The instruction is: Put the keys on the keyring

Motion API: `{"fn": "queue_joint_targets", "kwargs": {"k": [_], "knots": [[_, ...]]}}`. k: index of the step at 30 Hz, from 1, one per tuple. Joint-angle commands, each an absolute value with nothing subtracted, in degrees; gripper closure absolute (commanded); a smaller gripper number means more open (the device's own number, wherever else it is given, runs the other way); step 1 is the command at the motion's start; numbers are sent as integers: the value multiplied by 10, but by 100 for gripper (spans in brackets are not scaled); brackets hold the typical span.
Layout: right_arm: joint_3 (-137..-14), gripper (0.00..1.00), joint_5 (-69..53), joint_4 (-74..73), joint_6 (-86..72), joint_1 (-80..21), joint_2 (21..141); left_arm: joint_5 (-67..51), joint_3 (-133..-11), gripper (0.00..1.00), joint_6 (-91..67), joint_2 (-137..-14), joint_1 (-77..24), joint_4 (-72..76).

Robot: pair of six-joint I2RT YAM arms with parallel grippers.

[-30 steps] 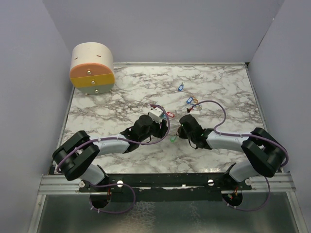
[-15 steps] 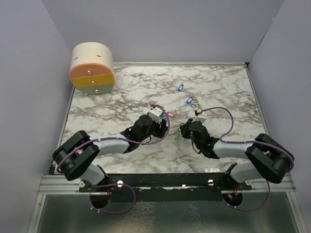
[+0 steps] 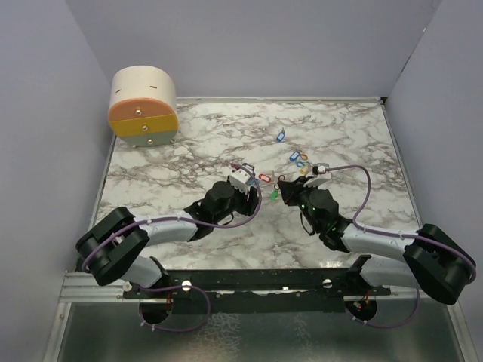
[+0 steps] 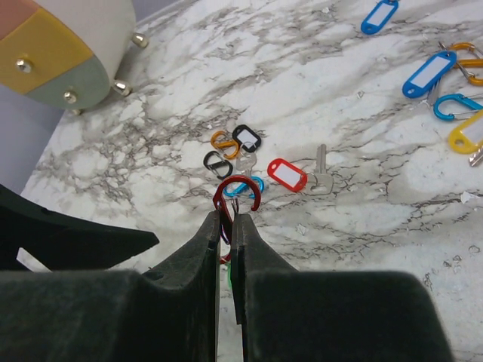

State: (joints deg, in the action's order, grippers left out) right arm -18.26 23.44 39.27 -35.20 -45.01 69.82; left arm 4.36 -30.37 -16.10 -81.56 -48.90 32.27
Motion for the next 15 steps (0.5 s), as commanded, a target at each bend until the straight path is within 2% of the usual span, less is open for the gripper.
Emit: {"fn": "queue_joint_targets", "kwargs": {"k": [1,15], "knots": [[-203,99,218,394,-337,-454,672,37,-291,45,-152,-790,-499,381],[-204,99,216,368,-330,-453,641,18,-266,44,-153,-770,-505,431]]}}
